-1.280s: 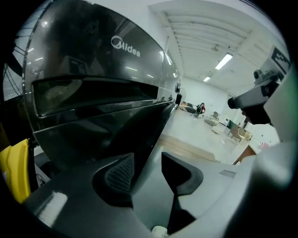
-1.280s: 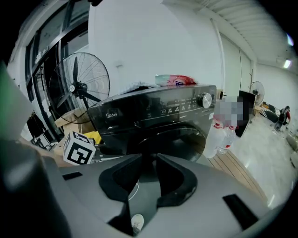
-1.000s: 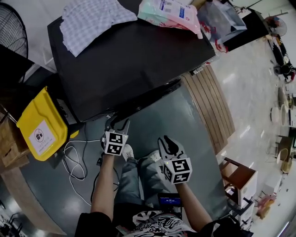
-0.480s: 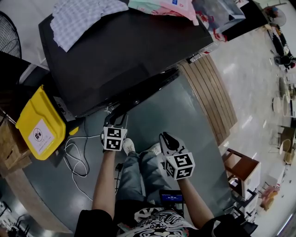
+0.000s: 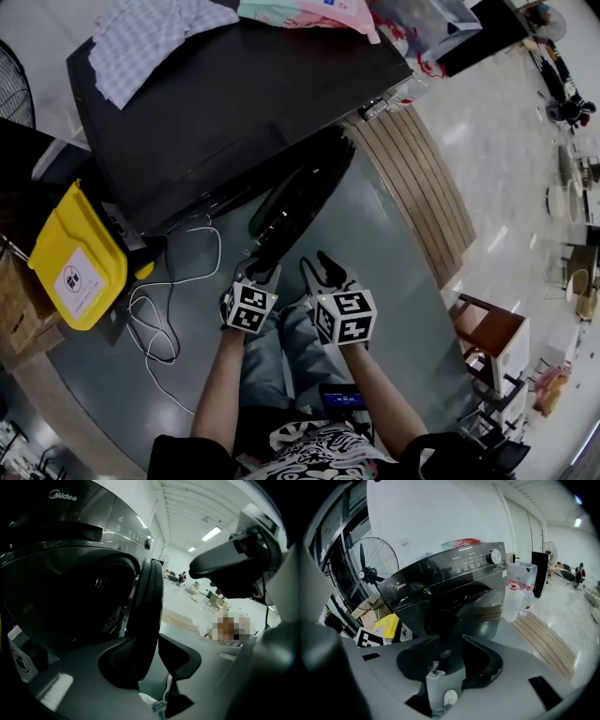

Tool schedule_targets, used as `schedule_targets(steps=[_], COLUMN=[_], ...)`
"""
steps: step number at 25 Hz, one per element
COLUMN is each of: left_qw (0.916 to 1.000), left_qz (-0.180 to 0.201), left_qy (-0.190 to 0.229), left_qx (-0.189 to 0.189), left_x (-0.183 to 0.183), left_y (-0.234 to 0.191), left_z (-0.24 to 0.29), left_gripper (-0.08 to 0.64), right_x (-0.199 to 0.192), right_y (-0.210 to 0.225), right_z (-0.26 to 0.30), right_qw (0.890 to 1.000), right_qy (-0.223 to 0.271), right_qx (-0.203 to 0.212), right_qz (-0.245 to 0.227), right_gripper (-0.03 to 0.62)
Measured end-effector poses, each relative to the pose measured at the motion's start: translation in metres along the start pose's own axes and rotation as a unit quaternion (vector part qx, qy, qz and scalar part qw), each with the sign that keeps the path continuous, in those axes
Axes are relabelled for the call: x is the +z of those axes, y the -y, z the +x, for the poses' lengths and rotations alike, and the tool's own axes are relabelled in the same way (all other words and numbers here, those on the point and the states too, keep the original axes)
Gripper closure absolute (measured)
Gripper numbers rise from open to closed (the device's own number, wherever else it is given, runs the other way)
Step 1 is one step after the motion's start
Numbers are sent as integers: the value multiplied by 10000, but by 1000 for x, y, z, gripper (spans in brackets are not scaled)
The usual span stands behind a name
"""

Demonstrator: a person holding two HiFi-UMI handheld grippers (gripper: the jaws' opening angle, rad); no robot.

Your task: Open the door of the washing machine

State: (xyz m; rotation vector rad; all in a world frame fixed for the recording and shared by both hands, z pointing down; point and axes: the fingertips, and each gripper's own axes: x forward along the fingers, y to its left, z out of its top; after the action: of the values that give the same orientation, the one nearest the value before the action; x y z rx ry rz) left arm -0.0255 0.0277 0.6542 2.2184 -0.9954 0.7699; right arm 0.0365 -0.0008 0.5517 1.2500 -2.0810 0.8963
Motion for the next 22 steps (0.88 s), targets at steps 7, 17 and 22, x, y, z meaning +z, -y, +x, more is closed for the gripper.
schedule_targets(steps=[7, 17, 22], left_qw=[9961, 9991, 9978], left_qz=[597, -174, -482], left_qy=[-262, 164, 437], left_qx=[-598, -357, -109], left_x=[-9, -1, 19], left_y=[51, 20, 4], left_z=[10, -15, -16], left_gripper=[445, 396, 402], right_x=[2, -14, -21], right_y=[21, 44, 57], right_z=[15, 26, 17], right_qw=[9979, 9919, 9915], right_qy=[38, -301, -400], right_qx=[-645, -1227, -1212], right_qz=[70, -159, -264], right_gripper=[398, 393, 400])
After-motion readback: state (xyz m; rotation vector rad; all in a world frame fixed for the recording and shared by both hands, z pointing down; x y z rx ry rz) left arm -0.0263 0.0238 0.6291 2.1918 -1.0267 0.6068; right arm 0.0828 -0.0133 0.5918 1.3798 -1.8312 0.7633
